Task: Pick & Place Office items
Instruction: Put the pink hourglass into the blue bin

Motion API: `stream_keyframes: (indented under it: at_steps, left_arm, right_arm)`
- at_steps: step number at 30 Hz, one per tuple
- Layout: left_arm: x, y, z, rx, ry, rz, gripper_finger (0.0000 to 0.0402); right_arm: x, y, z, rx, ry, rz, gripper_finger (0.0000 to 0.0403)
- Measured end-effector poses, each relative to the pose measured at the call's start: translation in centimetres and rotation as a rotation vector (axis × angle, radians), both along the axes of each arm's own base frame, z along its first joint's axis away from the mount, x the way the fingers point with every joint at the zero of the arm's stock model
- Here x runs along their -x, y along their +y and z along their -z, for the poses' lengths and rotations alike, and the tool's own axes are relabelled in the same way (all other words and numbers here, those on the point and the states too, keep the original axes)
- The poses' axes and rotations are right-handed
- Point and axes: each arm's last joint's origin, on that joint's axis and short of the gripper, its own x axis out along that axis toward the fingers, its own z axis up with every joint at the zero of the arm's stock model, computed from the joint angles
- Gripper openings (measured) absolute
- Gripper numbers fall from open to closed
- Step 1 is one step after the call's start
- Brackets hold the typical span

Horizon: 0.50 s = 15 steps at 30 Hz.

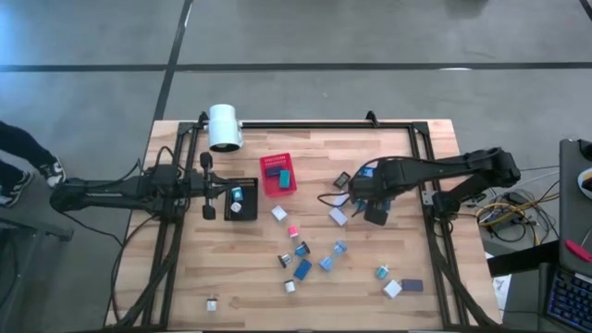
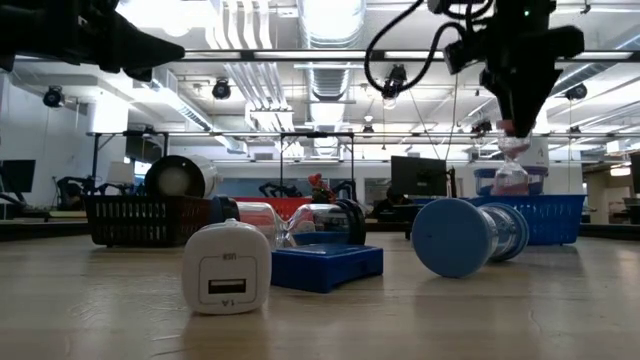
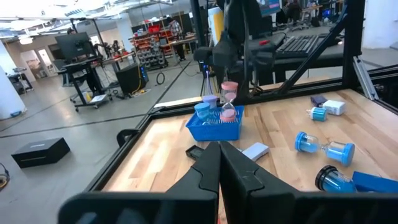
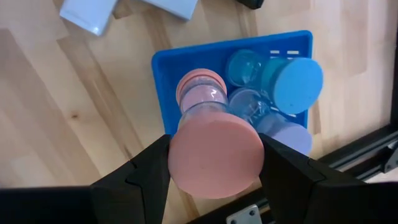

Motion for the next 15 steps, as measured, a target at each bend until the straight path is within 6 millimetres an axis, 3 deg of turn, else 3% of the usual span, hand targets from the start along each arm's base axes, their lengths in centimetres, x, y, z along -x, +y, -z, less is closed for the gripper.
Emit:
stream_keyframes:
  at_steps: [15]
  left_arm:
    - [0.0,0.0,0.0,-0.004,0.0,0.0,0.0007]
  right_arm:
    - [0.1,-1.9,3.6,-0.103,-0.014,0.041,0.0195]
